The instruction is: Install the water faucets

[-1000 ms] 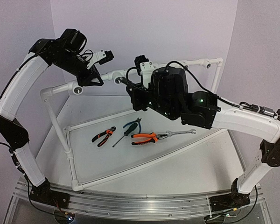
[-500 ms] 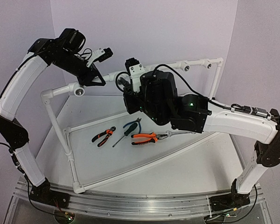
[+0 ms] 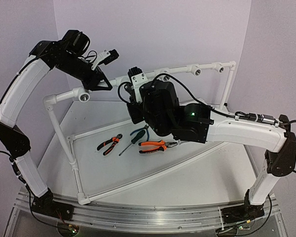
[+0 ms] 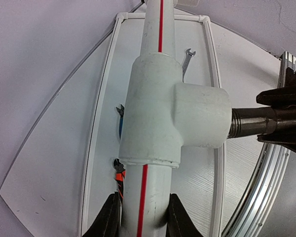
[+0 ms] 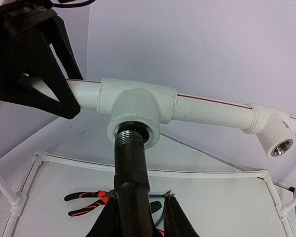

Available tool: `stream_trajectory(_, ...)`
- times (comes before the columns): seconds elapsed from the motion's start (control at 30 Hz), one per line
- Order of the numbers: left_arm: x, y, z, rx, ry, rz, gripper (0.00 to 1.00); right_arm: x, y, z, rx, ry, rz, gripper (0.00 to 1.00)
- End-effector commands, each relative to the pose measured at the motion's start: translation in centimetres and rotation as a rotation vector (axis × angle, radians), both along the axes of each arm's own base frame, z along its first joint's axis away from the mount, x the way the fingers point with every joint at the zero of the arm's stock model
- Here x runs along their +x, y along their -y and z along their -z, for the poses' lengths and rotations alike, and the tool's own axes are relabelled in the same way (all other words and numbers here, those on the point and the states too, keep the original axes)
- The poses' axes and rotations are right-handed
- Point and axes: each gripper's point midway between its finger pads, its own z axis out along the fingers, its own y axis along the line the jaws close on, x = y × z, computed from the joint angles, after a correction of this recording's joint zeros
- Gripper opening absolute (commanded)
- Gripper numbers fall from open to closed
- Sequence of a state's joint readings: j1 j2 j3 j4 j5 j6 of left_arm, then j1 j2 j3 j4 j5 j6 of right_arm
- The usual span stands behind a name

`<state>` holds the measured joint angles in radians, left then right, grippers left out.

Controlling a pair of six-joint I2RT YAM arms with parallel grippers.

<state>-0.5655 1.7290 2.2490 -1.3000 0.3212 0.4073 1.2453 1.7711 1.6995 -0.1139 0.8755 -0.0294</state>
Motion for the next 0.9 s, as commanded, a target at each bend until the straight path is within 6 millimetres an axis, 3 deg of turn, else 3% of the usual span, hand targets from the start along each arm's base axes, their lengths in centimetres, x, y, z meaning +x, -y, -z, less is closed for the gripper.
stream_trajectory(0.0,1.5,0.4,1.8,-0.147,-0.263,-0.281,0.00,0.4,0.3,-3.5,0.094,0.052,0.046,0.00)
stream_trajectory(0.37,1.5,0.5,1.9,-0.151,-0.262,-0.276,0.00,0.7,1.5,-4.4,0.123,0.062,0.102,0.00)
stream_trajectory(0.6,1.1,1.0,1.6,-0.171,-0.263,-0.238,0.00,1.2,0.5,-3.8,0.136,0.056,0.116,0.00)
stream_trajectory(0.87,-0.2,1.9,0.3,-0.216,-0.267,-0.148,0.00,1.5,0.8,-4.3,0.197,0.039,0.161,0.00)
